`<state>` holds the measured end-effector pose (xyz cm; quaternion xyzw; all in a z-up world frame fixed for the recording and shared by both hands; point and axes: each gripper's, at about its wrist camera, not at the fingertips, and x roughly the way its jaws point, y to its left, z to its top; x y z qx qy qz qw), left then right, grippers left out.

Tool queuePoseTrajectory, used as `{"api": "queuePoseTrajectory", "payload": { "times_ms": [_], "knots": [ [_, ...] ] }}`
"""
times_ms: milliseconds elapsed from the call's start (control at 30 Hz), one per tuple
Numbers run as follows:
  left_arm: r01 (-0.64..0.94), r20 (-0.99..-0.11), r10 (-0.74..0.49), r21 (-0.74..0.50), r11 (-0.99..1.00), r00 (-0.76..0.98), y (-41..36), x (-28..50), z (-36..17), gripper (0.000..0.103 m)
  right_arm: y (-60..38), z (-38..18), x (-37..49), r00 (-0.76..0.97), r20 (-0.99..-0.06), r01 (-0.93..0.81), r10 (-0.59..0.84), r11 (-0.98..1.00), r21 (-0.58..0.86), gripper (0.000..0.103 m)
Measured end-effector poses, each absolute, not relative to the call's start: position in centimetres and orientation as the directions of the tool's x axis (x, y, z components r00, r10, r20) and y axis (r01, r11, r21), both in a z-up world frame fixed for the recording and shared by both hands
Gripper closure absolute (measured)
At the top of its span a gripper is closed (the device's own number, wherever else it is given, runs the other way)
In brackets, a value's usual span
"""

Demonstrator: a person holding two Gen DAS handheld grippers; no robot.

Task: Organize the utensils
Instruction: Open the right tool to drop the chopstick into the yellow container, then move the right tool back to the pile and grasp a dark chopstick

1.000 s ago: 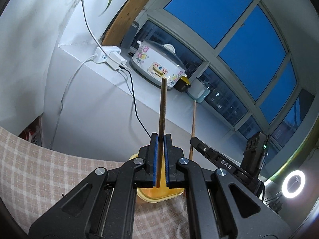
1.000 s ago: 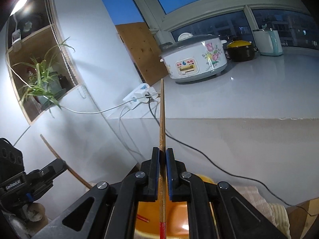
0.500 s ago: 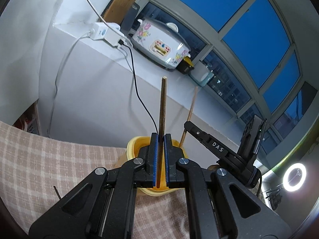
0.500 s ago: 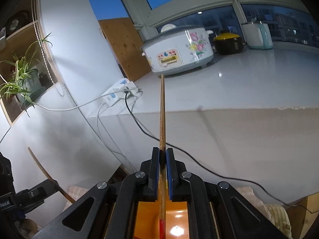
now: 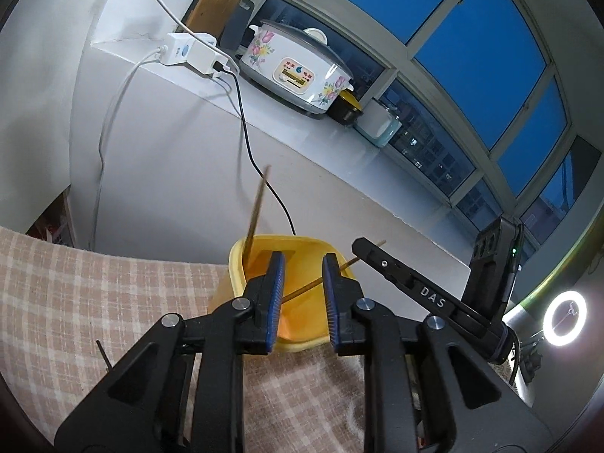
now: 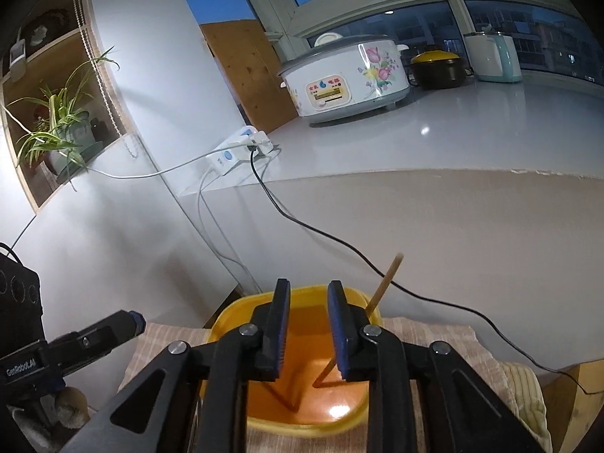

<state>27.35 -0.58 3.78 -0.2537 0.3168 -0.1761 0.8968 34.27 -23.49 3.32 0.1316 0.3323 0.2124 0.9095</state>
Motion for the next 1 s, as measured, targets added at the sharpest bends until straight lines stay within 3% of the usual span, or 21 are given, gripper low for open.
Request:
{"api": "queuePoseTrajectory", "payload": {
  "times_ms": [433, 700, 1000],
  "knots": [
    [0.123, -0.508, -0.419, -0.517, 0.847, 0.752, 0.7, 23.7, 3.7, 0.085, -24.7, 3.7, 30.0, 0.666, -0.547, -0.332, 0.507, 0.858, 0.391, 0.067],
    [0.063, -0.559, -0.375, -0.497, 0.866, 0.739, 2.9, 20.7, 2.0, 0.081, -24.6, 3.4, 27.2, 0.643, -0.565, -0.361, 0.517, 0.855, 0.372, 0.049],
    [-0.04, -0.618, -0.339, -0.515, 0.856, 0.709, 6.7, 17.5, -1.1, 0.081, -23.7, 1.2, 25.2, 0.576, -0.622, -0.386, 0.531, 0.847, 0.366, 0.049]
  ]
}}
